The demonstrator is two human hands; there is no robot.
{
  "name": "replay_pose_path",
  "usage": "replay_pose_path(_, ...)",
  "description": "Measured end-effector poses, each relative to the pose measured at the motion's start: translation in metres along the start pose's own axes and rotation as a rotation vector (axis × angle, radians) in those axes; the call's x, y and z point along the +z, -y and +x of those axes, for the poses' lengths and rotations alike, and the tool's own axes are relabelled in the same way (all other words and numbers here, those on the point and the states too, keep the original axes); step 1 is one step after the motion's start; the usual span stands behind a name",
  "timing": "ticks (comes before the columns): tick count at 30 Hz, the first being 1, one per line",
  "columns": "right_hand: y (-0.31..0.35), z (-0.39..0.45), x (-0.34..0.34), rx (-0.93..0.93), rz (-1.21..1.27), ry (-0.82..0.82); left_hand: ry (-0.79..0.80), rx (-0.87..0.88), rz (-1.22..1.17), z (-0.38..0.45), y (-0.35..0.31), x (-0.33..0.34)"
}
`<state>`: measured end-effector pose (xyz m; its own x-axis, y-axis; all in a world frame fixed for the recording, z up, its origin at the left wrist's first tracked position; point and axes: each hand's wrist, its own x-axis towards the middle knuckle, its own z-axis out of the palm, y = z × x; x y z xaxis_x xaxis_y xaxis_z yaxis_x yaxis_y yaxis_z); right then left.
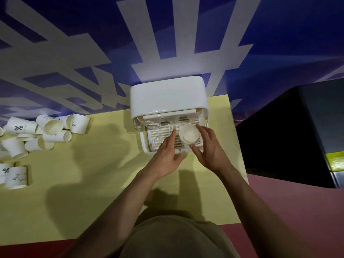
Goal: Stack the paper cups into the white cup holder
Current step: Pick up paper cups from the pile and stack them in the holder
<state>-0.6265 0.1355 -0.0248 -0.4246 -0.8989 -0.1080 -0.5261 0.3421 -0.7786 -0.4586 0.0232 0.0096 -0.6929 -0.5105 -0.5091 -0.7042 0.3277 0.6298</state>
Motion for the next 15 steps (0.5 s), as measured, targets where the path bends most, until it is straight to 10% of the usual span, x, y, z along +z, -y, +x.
replay_pose_path(15, 0.001, 0.001, -0.013, 0.177, 0.331, 0.027, 0.060, 0.076, 0.107, 0.030, -0.034, -0.005)
